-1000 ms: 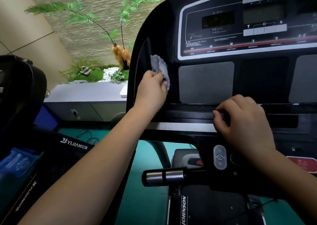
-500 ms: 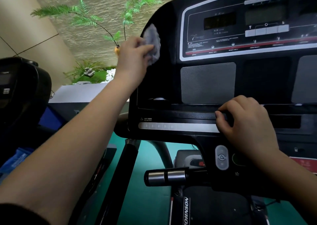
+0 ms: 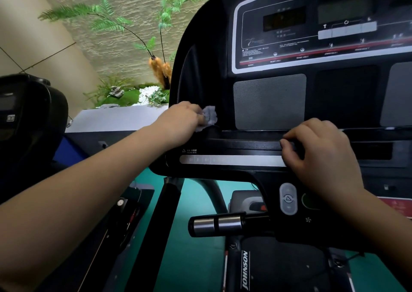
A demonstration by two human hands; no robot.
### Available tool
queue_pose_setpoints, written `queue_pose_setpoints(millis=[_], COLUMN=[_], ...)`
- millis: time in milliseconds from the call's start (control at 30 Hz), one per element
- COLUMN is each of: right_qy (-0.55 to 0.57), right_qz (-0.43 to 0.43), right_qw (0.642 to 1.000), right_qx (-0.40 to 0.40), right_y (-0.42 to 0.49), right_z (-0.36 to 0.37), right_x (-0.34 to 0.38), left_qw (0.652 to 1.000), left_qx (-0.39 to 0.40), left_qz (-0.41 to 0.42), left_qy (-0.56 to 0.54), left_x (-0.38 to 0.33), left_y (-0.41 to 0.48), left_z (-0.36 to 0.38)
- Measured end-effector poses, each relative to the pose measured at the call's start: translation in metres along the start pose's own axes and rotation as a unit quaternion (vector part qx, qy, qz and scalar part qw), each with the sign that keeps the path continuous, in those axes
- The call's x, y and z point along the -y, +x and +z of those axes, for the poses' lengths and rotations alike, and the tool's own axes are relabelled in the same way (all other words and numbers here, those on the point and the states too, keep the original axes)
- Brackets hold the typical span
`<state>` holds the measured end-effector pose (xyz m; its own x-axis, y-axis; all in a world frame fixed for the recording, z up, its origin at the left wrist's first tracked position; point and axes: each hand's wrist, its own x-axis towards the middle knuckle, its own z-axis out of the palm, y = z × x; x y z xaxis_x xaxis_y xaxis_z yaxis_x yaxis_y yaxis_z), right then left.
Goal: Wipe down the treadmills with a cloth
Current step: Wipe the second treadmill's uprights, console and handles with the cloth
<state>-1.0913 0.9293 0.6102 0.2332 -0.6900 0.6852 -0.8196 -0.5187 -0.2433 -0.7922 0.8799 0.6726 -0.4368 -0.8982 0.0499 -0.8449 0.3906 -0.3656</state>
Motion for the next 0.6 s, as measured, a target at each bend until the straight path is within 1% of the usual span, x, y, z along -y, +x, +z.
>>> queue_pose_setpoints(millis=[67,133,200,267,333,433,600], right_qy=[0.002,0.005,0.001,-0.001,0.0,0.002,-0.008], right_qz=[0.0,-0.001,-0.001,0.001,0.003,0.003,0.003], right_qw=[1.0,1.0,1.0,1.0,1.0,1.0,1.0], right_qx=[-0.003,-0.004,-0.002,-0.002,-0.004,-0.001,-0.001], right_y=[0.0,0.0,0.0,0.001,0.001,0.001,0.001], right_z=[0.0,-0.001,-0.001,-0.001,-0.001,-0.002,-0.002], right_x=[0.0,0.0,0.0,0.001,0.001,0.001,0.001], left_qw=[0.998,0.993,0.982,0.967,0.952,0.928,0.903], left_qx=[0.036,0.05,0.077,0.085,0.086,0.065,0.036], left_qz=[-0.024,-0.05,-0.077,-0.102,-0.125,-0.153,-0.144], left_qy=[-0.043,-0.099,-0.156,-0.217,-0.268,-0.332,-0.404], left_x=[-0.003,-0.004,-0.004,-0.006,-0.01,-0.015,-0.026], left_y=[0.002,0.007,0.012,0.016,0.019,0.021,0.009], left_z=[0.001,0.001,-0.003,-0.009,-0.013,-0.011,-0.012])
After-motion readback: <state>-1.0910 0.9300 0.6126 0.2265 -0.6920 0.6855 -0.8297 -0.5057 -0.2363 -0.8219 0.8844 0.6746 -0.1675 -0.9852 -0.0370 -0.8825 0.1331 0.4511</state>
